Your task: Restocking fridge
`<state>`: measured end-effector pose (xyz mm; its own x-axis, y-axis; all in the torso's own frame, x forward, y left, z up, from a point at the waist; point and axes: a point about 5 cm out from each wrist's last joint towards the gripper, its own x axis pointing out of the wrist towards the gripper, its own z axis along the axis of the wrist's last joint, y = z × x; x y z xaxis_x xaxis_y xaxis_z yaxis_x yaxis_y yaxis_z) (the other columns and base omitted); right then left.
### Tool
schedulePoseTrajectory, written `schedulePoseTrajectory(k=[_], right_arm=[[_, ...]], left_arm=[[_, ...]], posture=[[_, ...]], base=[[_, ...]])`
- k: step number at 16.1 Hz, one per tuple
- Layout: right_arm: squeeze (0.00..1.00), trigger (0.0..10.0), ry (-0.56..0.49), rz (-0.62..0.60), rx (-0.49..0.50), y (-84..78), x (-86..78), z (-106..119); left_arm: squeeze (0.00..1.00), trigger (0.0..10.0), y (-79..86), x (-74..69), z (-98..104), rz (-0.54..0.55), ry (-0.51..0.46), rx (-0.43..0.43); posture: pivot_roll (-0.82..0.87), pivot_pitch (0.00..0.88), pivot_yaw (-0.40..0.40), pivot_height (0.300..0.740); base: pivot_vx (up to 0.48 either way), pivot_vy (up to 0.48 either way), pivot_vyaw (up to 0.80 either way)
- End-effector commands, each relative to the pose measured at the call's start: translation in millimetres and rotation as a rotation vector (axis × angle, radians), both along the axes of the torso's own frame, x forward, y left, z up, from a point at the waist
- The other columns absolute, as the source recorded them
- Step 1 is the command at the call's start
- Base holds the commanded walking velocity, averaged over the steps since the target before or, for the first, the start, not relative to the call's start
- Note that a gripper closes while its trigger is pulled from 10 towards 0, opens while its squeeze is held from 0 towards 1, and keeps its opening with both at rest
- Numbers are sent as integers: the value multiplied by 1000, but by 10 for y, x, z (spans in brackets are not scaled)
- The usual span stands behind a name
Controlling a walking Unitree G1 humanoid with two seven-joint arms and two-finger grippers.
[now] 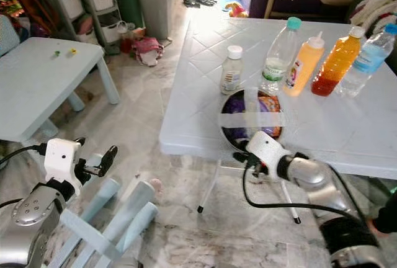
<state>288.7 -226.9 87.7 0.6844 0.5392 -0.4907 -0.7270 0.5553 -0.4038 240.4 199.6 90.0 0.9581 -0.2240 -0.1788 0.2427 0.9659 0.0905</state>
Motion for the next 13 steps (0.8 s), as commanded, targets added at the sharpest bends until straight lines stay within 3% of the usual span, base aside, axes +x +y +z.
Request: schedulePoseTrajectory(k=[1, 2, 8, 13], right_arm=[[0, 0, 28, -89, -65, -210, -7, -43], [0, 0, 1, -90, -108, -259, 18, -15], [0, 0, -121, -141, -151, -313, 125, 102], [0, 0, -345, -285, -130, -370, 255, 327]], left_arm=[[0, 10000, 19, 9, 33, 11, -8, 2], [0, 10000, 16, 13, 33, 13, -9, -1], [0, 10000, 15, 30, 28, 21, -9, -12], [0, 10000, -3, 20, 32, 24, -12, -32]], posture=[[80, 37, 13, 740], [80, 36, 13, 740], [76, 33, 12, 740], [72, 32, 13, 740]], base=[[0, 0, 0], [0, 0, 0], [0, 0, 0], [0, 0, 0]])
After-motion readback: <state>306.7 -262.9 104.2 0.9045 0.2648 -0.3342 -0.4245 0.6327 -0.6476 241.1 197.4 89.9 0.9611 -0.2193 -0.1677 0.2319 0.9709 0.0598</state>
